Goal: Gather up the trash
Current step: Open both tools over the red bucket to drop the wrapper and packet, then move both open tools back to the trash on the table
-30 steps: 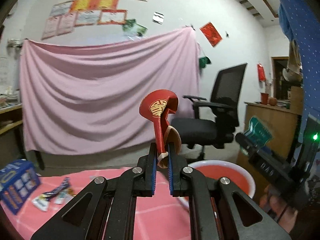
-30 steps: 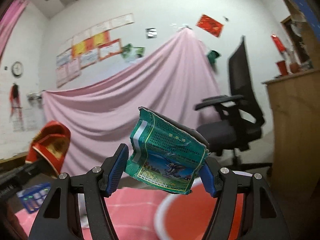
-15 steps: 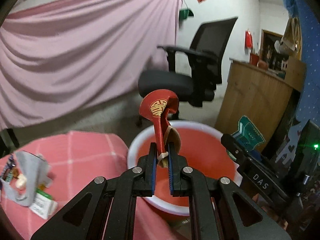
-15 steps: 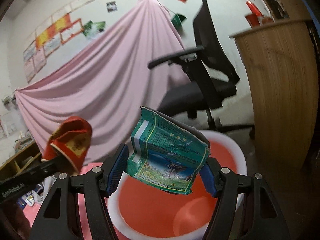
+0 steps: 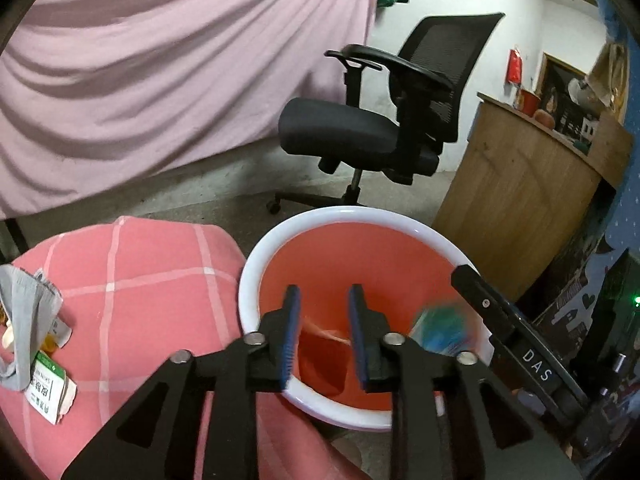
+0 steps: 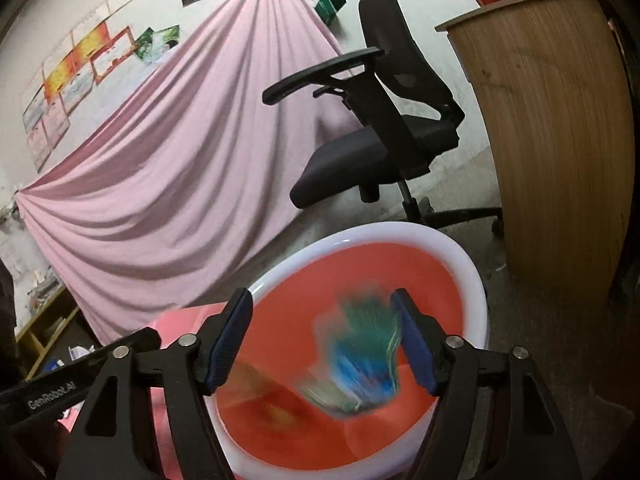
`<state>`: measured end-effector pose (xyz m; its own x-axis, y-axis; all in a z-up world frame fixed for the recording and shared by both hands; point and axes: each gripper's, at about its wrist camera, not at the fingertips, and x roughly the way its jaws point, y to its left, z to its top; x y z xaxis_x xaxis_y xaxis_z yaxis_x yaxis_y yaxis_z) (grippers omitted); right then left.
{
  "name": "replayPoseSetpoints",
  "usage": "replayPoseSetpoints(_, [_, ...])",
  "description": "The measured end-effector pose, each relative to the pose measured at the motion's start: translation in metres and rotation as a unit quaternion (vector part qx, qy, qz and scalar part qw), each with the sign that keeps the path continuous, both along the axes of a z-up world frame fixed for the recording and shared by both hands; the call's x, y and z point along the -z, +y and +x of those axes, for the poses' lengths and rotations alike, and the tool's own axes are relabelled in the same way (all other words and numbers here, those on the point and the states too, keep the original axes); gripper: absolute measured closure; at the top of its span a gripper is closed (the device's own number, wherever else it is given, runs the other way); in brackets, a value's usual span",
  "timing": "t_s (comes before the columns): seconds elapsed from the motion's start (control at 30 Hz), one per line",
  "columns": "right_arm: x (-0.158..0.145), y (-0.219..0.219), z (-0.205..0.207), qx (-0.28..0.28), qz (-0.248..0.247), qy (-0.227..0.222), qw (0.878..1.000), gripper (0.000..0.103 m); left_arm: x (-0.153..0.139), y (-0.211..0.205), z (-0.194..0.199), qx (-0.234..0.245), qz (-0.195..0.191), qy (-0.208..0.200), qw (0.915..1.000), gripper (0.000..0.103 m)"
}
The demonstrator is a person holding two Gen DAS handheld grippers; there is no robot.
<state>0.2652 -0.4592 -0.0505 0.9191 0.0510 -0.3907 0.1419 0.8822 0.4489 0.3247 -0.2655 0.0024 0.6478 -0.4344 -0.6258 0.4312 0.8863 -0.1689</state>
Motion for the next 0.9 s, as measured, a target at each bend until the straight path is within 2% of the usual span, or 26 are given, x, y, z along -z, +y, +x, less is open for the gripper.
replayPoseSetpoints(0.2, [-0.009,0.004,-0.006,0.004,-0.013,-0.019,1.000,0.018,-0.009,0.024,-0.007,-0.035,-0.026,-0.017,0.9989,0.074])
replayPoseSetpoints(0.33, [-0.020,0.011,-0.013,0.001,-0.021,-0.048,0.999,0.000,-0.020,0.047,-0.025,-0.074,-0.043,-0.065,0.9942,0.058])
replayPoseSetpoints(0.4, [-0.028,0.017,-0.018,-0.004,-0.027,-0.068,0.997,0.000,-0.025,0.059,-0.034,-0.086,-0.047,-0.087,0.9914,0.054])
replayPoseSetpoints(0.47, [-0.037,0.024,-0.023,-0.010,-0.034,-0.089,0.995,0.000,-0.031,0.069,-0.041,-0.097,-0.045,-0.103,0.9889,0.044])
replayPoseSetpoints(0.5, [-0.042,0.029,-0.026,-0.013,-0.040,-0.102,0.994,0.000,-0.034,0.075,-0.045,-0.104,-0.045,-0.112,0.9872,0.036])
replayPoseSetpoints(0.53, [-0.047,0.035,-0.029,-0.015,-0.047,-0.114,0.992,0.000,-0.037,0.082,-0.050,-0.112,-0.046,-0.123,0.9850,0.023])
replayPoseSetpoints(0.57, [-0.051,0.039,-0.032,-0.015,-0.053,-0.124,0.991,0.000,-0.039,0.088,-0.055,-0.118,-0.049,-0.133,0.9828,0.017])
replayPoseSetpoints(0.6, [-0.054,0.045,-0.035,-0.014,-0.061,-0.135,0.989,0.000,-0.042,0.097,-0.061,-0.131,-0.053,-0.149,0.9787,0.008])
replayPoseSetpoints(0.63, [-0.059,0.051,-0.038,-0.014,-0.070,-0.147,0.987,0.000,-0.044,0.106,-0.067,-0.147,-0.057,-0.164,0.9737,0.005])
replayPoseSetpoints(0.73, [-0.067,0.067,-0.043,-0.022,-0.090,-0.175,0.980,0.000,-0.048,0.129,-0.082,-0.171,-0.064,-0.191,0.9645,0.004])
replayPoseSetpoints(0.9, [-0.076,0.096,-0.044,-0.045,-0.113,-0.201,0.972,0.000,-0.052,0.161,-0.096,-0.204,-0.044,-0.223,0.9522,0.004])
